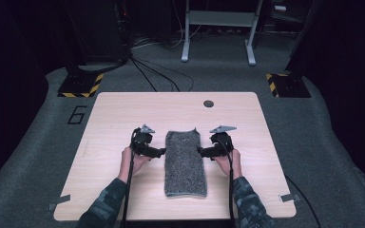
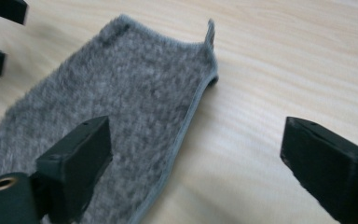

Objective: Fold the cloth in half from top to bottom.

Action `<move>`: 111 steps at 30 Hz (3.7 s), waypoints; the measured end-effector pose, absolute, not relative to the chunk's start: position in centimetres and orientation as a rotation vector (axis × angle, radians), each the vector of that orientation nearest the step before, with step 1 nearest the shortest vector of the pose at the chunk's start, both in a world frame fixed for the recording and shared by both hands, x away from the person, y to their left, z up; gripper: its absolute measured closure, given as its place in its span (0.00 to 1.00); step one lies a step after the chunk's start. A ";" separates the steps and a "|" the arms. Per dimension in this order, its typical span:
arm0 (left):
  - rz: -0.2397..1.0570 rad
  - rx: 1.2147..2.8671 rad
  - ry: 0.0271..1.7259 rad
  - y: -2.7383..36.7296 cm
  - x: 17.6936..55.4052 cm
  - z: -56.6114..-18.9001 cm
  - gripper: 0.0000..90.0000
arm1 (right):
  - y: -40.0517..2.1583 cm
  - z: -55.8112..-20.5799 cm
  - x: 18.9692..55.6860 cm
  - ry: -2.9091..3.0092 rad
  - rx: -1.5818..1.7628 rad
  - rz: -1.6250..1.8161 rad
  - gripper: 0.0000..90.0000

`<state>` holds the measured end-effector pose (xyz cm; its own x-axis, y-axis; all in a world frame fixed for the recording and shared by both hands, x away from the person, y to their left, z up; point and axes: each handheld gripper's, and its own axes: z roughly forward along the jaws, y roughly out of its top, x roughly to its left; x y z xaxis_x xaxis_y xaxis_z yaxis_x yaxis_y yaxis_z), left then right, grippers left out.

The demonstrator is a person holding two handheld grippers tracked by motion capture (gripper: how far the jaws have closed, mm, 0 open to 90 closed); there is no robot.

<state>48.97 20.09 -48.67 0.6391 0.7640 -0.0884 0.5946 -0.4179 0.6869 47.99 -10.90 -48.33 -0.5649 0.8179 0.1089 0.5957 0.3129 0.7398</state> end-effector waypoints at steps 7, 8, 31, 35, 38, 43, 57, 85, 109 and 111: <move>0.292 2.169 1.097 19.1 52.3 -48.9 0.17 | -10.0 -48.3 51.0 2.303 1.315 1.080 0.17; 0.309 2.172 1.095 18.9 52.6 -49.0 0.18 | -9.8 -48.3 51.5 2.310 1.312 1.067 0.17; 0.285 2.223 1.109 17.3 56.5 -50.8 0.29 | -7.3 -50.7 56.5 2.360 1.351 0.893 0.56; 0.329 2.255 1.104 16.9 56.3 -50.8 0.30 | -7.1 -50.8 56.1 2.355 1.302 0.867 0.62; 0.349 2.258 1.092 16.4 56.1 -50.8 0.35 | -7.3 -50.8 56.1 2.371 1.288 0.870 0.68; 0.375 2.236 1.071 15.9 55.6 -50.9 0.52 | -7.4 -50.8 55.7 2.392 1.279 0.908 0.81; 0.352 2.197 1.039 15.6 55.2 -51.1 0.89 | -7.7 -51.2 55.3 2.379 1.299 1.006 0.94; 0.479 2.100 0.979 16.7 54.1 -45.5 0.96 | -7.1 -44.7 53.4 2.212 1.020 1.098 0.96; 0.531 2.010 0.880 18.1 51.0 -41.9 0.95 | -7.4 -41.6 50.1 2.167 0.824 1.209 0.96; 0.532 2.010 0.868 18.2 50.5 -42.1 0.94 | -7.6 -41.9 49.7 2.175 0.815 1.206 0.96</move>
<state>50.51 18.16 -42.12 0.6674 0.7434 0.0446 0.3770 -0.3889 0.8406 49.68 -7.63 -41.88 -0.6847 0.7136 -0.1481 0.2522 0.4226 0.8705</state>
